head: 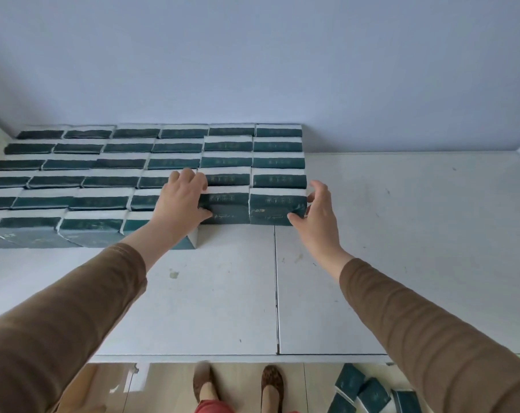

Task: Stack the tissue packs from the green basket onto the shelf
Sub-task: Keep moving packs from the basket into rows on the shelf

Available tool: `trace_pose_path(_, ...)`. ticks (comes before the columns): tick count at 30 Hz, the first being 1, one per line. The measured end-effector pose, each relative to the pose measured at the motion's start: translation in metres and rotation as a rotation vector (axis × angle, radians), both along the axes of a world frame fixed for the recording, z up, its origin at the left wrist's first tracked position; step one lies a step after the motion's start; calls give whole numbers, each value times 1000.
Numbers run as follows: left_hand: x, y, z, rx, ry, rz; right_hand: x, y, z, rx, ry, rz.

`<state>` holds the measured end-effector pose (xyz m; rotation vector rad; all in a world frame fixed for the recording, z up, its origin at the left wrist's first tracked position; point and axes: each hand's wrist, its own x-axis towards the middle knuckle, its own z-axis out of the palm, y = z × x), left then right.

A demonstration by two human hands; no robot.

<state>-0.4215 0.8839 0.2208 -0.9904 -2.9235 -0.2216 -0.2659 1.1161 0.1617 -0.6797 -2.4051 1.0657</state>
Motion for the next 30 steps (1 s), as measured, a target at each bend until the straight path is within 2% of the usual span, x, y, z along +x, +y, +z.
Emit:
trace_pose_path(5, 31, 0, 3, 74, 104, -48, 24, 6, 6, 56, -108, 47)
trace_pose_path(12, 105, 10, 7, 199, 35, -165, 112, 5, 27, 55, -112, 14)
trace_pose_path(18, 221, 32, -15, 244, -16, -353, 253, -8, 24, 67, -125, -74)
trace_pose_path(22, 309, 53, -36, 270, -73, -473, 359, -9, 15, 62, -211, -170)
trace_pose_path(30, 457, 136, -73, 215, -243, -669, 544, 41, -20, -88, -377, -401)
